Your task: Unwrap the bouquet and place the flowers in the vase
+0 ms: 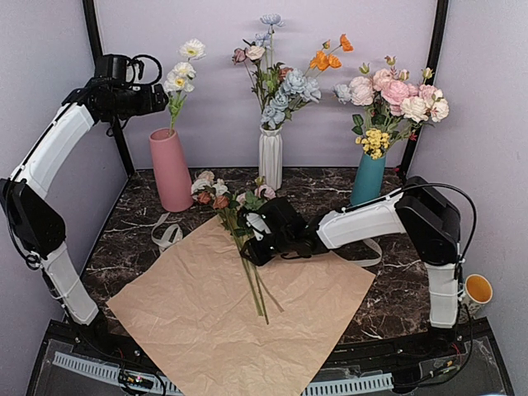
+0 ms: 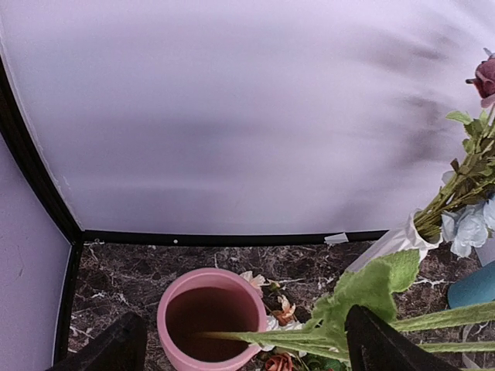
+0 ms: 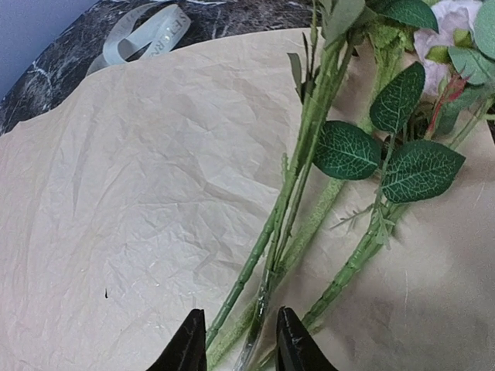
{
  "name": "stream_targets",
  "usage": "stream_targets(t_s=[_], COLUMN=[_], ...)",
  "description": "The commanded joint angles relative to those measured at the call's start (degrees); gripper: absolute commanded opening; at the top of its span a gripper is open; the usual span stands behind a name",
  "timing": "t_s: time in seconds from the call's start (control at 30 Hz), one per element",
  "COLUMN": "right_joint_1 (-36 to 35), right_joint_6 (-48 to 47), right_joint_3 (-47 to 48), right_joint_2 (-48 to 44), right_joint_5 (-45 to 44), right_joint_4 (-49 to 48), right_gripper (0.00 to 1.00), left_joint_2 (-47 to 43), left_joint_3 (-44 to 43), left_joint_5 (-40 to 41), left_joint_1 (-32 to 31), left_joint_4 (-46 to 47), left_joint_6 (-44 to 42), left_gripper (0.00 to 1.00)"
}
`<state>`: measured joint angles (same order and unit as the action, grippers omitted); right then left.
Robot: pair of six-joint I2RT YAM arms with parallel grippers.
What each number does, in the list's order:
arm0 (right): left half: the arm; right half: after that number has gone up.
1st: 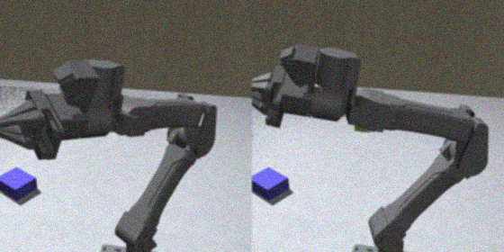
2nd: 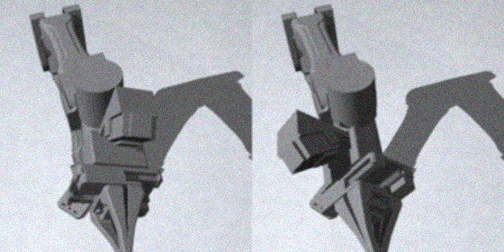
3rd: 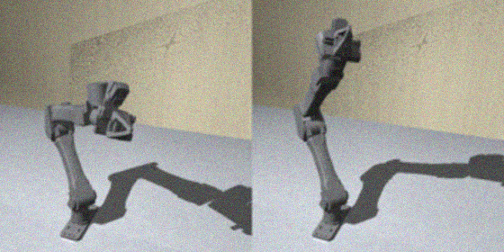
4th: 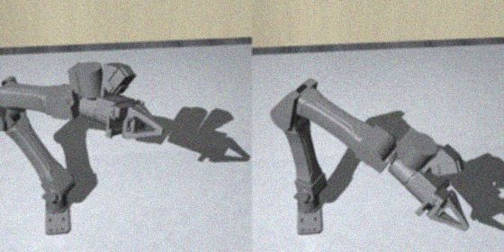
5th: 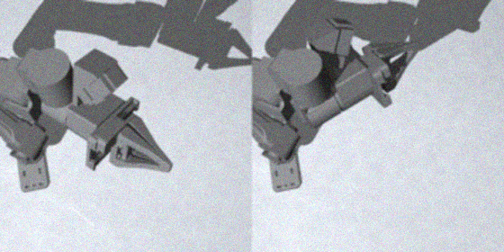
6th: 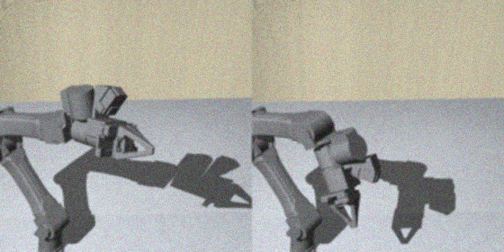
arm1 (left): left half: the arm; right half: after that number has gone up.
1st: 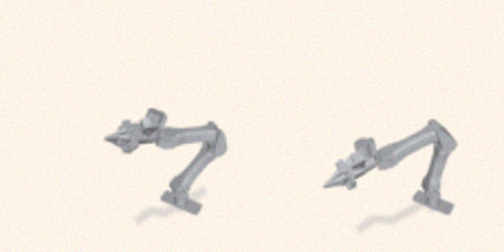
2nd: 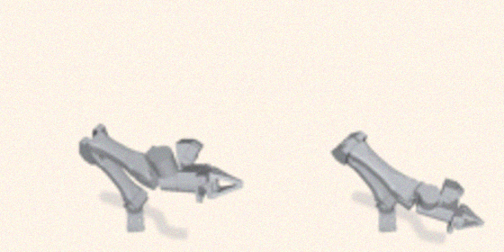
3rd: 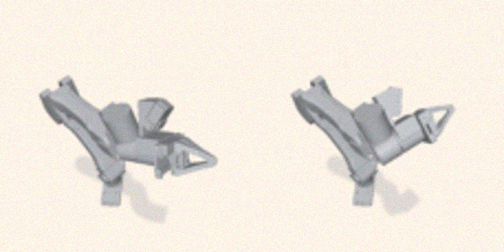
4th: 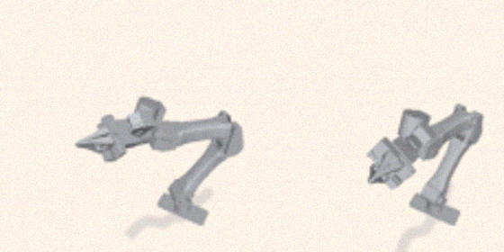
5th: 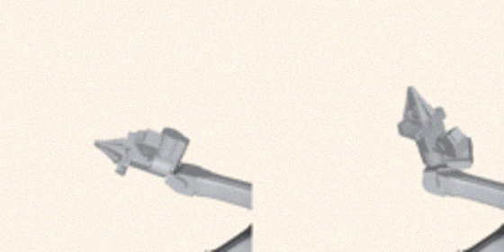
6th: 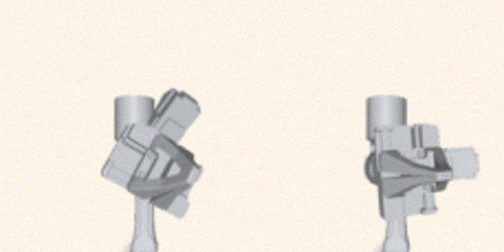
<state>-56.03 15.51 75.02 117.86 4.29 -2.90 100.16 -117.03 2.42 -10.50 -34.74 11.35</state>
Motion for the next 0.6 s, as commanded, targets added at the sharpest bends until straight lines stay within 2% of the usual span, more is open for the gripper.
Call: stream_targets(t_s=[0.0, 0.3, 0.57], right_joint_1=[0.8, 0.8, 0.7], right_joint_6=[-2.5, -3.4, -2.0], right_joint_3=[2.8, 4.6, 6.1], right_joint_2=[2.3, 5.5, 6.1], right_joint_5=[0.3, 1.0, -0.1], right_joint_4=[2.7, 5.2, 6.2], right_gripper=[0.27, 0.22, 0.03], left_joint_2=[-7.2, -20.5, -29.1], left_joint_3=[2.4, 17.3, 28.0], left_joint_5=[-4.2, -7.7, -11.1], left_joint_1=[0.2, 0.2, 0.3], left_joint_4=[-3.0, -0.7, 2.1], left_joint_6=[0.6, 0.9, 1.0], left_gripper=[0.91, 0.89, 0.88])
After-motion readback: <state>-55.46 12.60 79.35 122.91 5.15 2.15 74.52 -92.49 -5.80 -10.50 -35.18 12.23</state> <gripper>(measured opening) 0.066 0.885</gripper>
